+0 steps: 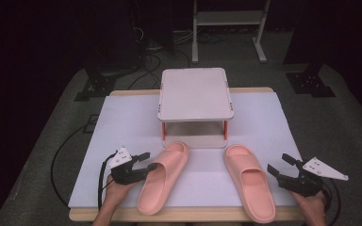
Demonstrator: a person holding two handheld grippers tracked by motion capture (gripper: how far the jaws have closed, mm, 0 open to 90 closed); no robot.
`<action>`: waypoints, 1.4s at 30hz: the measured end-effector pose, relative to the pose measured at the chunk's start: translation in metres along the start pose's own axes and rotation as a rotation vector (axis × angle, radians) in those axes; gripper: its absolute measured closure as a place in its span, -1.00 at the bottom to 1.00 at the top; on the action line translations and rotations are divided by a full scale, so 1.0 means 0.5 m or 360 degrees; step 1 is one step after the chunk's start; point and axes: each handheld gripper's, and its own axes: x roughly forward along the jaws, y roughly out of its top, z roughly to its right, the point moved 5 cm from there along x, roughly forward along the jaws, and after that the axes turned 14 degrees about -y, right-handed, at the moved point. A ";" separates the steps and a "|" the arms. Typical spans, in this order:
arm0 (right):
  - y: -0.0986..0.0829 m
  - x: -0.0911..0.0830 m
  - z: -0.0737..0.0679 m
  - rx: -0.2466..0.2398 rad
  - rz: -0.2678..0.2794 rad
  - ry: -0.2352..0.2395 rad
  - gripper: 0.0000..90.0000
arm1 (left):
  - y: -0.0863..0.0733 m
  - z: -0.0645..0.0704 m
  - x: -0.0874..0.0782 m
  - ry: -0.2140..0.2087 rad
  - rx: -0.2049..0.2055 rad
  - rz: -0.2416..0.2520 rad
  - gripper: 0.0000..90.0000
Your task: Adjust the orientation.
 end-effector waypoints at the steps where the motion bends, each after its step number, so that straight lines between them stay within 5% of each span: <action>1: 0.000 -0.001 0.000 0.0000 0.0006 0.0009 -0.52 | 0.000 0.003 0.004 -0.0007 0.0000 -0.0004 -0.01; 8: 0.002 -0.011 -0.004 0.0006 0.0049 0.0098 -0.54 | -0.004 0.015 0.025 -0.0029 0.0045 -0.0074 -0.07; 18: -0.007 -0.004 -0.027 -0.0066 -0.0005 0.0218 -0.57 | -0.009 0.019 0.032 -0.0029 0.0050 -0.0064 -0.11; 30: -0.023 0.020 -0.047 -0.0140 -0.0140 0.0235 -0.53 | -0.014 0.022 0.038 -0.0039 0.0045 -0.0098 -0.06; 42: -0.031 0.043 -0.058 -0.0218 -0.0223 0.0182 -0.22 | -0.020 0.019 0.042 -0.0033 0.0015 -0.0144 0.10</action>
